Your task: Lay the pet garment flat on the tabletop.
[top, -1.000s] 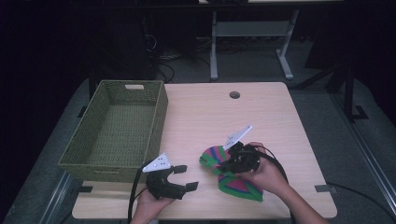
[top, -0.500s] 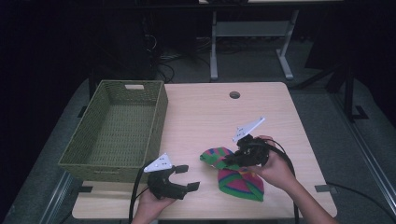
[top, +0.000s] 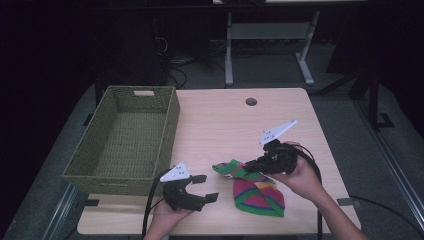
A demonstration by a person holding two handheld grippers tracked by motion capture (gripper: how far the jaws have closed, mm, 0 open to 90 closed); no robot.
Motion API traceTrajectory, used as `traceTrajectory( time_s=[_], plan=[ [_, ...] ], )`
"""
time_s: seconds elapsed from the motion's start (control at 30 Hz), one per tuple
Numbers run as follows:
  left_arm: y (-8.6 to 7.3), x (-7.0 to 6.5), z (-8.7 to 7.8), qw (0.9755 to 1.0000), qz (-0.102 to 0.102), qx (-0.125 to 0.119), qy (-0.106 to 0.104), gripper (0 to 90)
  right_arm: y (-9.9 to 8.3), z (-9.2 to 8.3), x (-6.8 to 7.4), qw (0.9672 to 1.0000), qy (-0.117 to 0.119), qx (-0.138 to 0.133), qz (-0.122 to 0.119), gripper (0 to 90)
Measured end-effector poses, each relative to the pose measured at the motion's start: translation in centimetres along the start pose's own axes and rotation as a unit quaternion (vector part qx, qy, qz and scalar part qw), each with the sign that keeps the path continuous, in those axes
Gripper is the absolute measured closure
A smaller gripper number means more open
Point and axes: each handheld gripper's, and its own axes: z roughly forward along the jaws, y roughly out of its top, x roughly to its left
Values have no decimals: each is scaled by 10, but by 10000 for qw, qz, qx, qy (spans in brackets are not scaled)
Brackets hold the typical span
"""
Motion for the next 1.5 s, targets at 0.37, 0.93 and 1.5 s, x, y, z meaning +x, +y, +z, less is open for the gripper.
traceTrajectory(
  time_s=[0.37,0.93,1.5],
  plan=[
    [5,12,10,9997,-241,-66,-68,219,-3,-22,-3,9992,184,-353,20,848],
    [13,25,30,9994,-173,-189,-213,229,-5,-42,-4,9979,311,-560,28,848],
    [23,39,49,9978,82,-492,-440,298,0,-52,-3,9967,409,-685,-115,848]
  ],
)
